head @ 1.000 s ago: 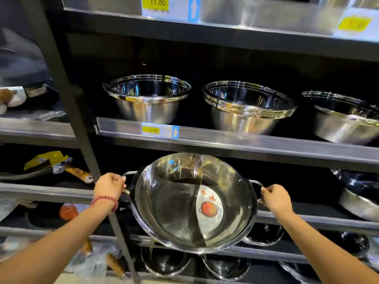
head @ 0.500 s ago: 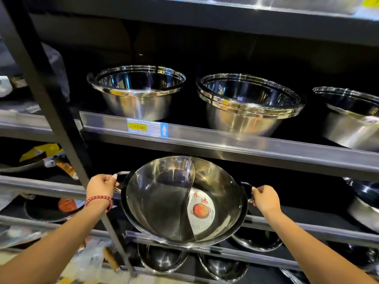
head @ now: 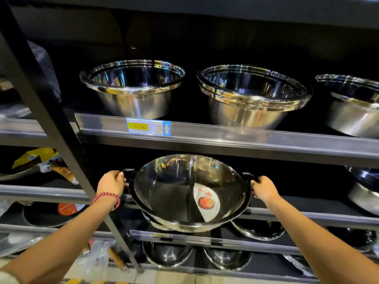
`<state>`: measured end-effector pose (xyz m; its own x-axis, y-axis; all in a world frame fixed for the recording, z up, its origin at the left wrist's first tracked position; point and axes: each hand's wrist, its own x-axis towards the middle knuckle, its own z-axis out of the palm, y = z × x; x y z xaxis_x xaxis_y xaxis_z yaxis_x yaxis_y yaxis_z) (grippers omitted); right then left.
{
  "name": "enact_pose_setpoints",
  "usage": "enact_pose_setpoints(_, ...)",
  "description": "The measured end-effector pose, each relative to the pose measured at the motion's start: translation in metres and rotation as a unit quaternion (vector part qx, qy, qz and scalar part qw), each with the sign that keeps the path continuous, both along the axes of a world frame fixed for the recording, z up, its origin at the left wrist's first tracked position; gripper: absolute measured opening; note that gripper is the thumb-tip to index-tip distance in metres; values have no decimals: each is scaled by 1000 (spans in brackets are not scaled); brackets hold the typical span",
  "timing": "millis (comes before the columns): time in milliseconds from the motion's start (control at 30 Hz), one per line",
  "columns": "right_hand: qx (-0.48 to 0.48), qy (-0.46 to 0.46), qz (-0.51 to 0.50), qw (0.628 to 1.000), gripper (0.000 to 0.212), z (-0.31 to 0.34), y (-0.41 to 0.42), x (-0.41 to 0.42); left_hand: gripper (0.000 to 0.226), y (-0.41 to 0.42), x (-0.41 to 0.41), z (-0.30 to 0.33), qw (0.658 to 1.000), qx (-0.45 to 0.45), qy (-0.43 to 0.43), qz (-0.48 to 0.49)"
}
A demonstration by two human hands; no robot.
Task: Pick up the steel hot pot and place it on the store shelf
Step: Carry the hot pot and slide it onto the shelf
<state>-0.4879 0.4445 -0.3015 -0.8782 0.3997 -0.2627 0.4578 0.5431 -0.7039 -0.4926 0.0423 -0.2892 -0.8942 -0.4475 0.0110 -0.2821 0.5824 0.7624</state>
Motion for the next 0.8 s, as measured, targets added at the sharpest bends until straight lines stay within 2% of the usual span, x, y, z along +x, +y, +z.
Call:
enact_pose_setpoints(67,-14,-8,3,1000,15,2,-2,-1,35,1,-3,1,1000,-4,2,2)
enact_pose_setpoints(400,-33,-11,-11,999,15,3,-11,6,35,-1,-7,1,999,19,-38,-7)
enact_pose_setpoints(467,-30,-8,-27,999,23,6,-15,12,34,0,-1,1,998,39,-56,-12)
enact_pose_setpoints(633,7,-1,-19,1000,41,16,-27,42,50,2,20,1,989,117,-85,-18)
enact_pose_setpoints(800,8,23,2,1000,40,28,-38,56,40,3,27,8,983,152,-86,-63)
